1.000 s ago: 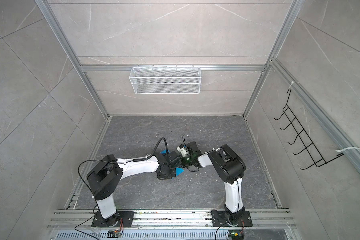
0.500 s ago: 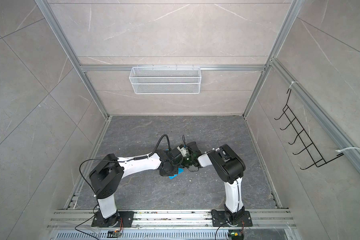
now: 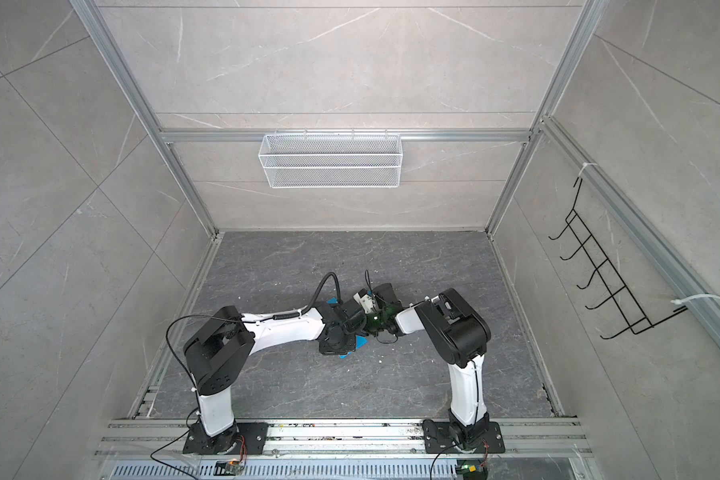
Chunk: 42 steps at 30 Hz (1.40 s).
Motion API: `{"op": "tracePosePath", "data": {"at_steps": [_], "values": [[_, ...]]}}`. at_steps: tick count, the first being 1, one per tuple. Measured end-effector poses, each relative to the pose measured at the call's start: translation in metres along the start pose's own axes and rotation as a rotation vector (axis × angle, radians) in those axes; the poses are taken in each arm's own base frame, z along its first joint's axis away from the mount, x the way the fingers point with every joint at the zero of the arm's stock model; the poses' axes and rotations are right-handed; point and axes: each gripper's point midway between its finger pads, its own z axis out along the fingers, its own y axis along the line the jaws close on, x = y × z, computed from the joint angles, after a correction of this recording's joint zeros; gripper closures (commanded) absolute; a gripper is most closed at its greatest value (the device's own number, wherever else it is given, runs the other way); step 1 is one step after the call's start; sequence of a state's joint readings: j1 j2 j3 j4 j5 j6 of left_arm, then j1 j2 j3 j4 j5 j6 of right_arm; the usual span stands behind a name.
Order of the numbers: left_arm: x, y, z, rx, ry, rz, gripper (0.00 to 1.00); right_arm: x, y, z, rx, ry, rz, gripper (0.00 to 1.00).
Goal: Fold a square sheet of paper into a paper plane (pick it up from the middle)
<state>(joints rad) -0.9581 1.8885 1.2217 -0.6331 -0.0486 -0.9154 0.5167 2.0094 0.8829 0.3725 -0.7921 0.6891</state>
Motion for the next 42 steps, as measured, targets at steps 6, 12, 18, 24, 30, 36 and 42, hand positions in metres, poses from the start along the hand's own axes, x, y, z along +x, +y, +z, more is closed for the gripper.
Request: {"op": "tracePosePath", "data": {"at_steps": [6,12,18,24,30,36,42], "values": [[0.010,-0.001,-0.001,-0.005,0.017,0.020,0.95,0.000,0.000,0.000,0.000,0.000,0.004,1.00],[0.015,0.000,-0.002,-0.003,0.040,0.023,0.97,0.000,0.000,0.000,-0.001,0.000,0.009,1.00],[0.026,0.003,-0.007,0.002,0.092,0.030,0.95,0.000,0.000,0.000,-0.001,0.000,0.014,1.00],[0.006,0.006,-0.037,0.114,0.038,-0.021,0.77,-0.002,0.001,-0.002,0.017,-0.002,0.023,0.95],[-0.029,0.033,-0.057,0.242,-0.068,-0.177,0.62,-0.006,0.009,-0.019,0.079,-0.033,0.031,0.72],[-0.043,0.043,-0.047,0.294,-0.108,-0.246,0.54,-0.018,0.035,-0.042,0.097,-0.111,-0.040,0.56],[-0.055,0.035,-0.048,0.359,-0.150,-0.252,0.58,-0.015,0.027,-0.045,0.138,-0.113,-0.030,0.55]]}}
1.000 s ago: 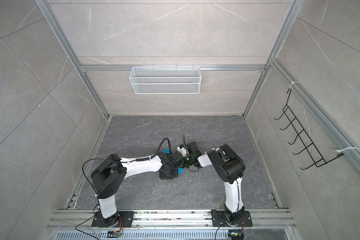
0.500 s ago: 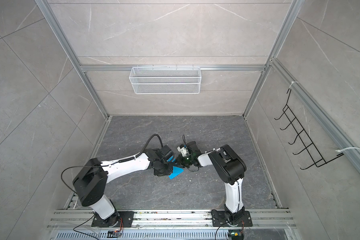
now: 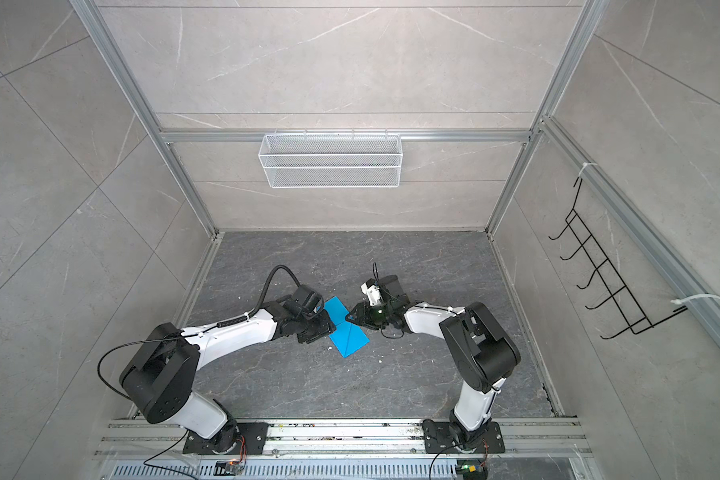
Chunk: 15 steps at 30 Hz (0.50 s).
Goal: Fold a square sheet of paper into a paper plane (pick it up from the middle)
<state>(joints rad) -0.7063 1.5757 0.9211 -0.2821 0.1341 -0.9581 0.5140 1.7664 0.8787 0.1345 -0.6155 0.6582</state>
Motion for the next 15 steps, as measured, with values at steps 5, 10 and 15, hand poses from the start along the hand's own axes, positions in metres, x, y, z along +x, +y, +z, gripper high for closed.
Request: {"op": "tracePosePath", "data": {"at_steps": [5,10,15], "values": [[-0.005,-0.006,0.007,0.025,-0.012,-0.001,0.69,0.006,-0.009,0.006,0.014,0.024,0.019,0.55],[-0.002,0.002,0.018,-0.002,0.005,-0.009,0.76,0.014,-0.016,0.013,0.008,0.064,0.041,0.57],[-0.001,0.006,0.023,-0.018,0.013,-0.011,0.80,0.021,-0.018,0.019,-0.014,0.097,0.052,0.58]]}}
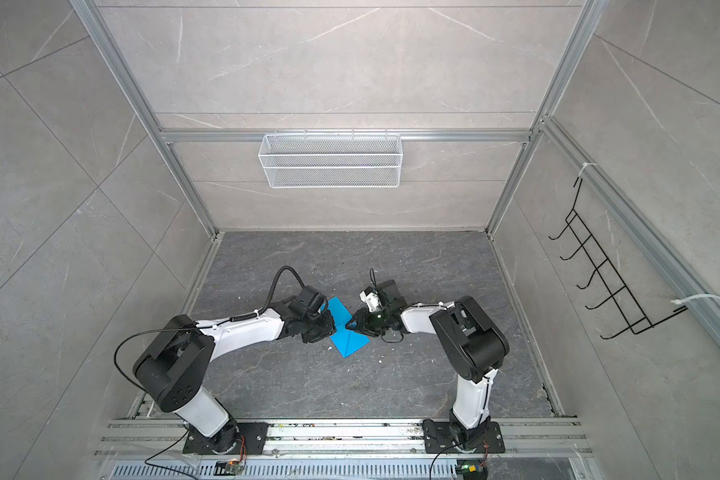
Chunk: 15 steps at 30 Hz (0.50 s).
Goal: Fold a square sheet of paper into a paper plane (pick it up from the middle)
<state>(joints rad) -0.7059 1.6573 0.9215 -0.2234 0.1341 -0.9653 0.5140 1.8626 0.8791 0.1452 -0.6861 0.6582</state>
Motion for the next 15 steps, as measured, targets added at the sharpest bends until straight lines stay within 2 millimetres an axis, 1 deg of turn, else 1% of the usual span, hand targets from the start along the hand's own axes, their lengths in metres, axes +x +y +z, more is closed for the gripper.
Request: {"op": "tracePosePath", "data": {"at_steps": [8,12,15], "values": [[0.001,0.003,0.002,-0.010,0.003,-0.002,0.86,0.003,0.005,0.006,-0.060,0.029,-0.011,0.61],[0.004,0.010,0.007,-0.031,0.014,-0.006,0.86,0.004,0.009,0.008,-0.093,0.038,-0.021,0.62],[0.005,0.016,0.009,-0.051,0.013,-0.008,0.87,0.006,0.008,0.011,-0.108,0.051,-0.019,0.63]]}}
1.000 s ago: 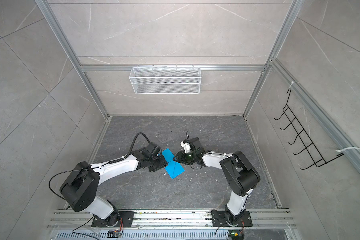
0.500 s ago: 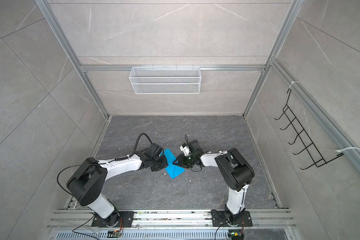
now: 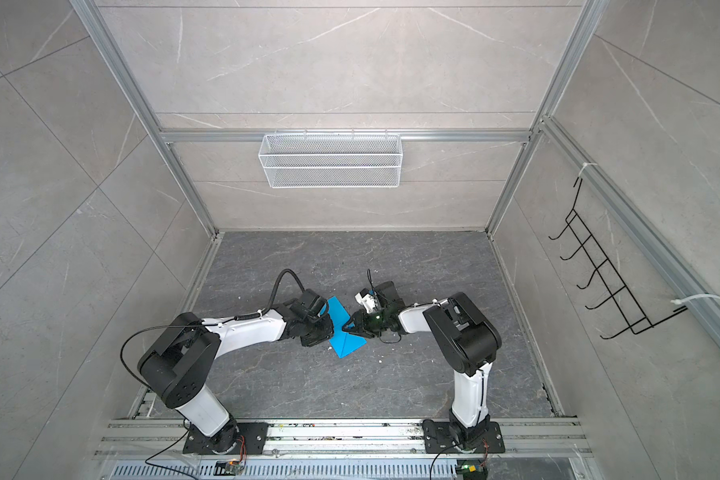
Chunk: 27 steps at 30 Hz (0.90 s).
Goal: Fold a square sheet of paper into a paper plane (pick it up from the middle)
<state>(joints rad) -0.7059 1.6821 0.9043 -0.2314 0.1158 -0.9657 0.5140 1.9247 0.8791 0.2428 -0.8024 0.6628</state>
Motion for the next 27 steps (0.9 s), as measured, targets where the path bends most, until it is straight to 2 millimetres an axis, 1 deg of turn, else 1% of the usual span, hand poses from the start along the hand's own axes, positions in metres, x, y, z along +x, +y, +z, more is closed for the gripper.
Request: {"op": "tracePosePath", "data": {"at_steps": [3,9,12,15,22,27], "values": [[-0.001,0.002,0.001,-0.009,-0.005,-0.001,0.87,0.001,0.001,0.002,-0.016,0.008,-0.003,0.63],[0.001,0.007,0.003,-0.022,0.000,-0.003,0.88,0.002,0.002,0.007,-0.036,0.021,-0.008,0.70],[0.002,0.009,0.004,-0.027,0.000,-0.005,0.88,0.006,0.004,0.010,-0.042,0.034,-0.011,0.72],[0.001,0.010,0.004,-0.031,-0.004,-0.007,0.88,0.007,0.005,0.014,-0.047,0.042,-0.015,0.72],[0.000,0.012,0.004,-0.037,-0.011,-0.007,0.88,0.004,0.005,0.014,-0.042,0.031,0.008,0.70],[-0.001,0.012,0.004,-0.038,-0.016,-0.006,0.85,0.001,0.005,0.013,-0.019,0.007,0.012,0.69]]}}
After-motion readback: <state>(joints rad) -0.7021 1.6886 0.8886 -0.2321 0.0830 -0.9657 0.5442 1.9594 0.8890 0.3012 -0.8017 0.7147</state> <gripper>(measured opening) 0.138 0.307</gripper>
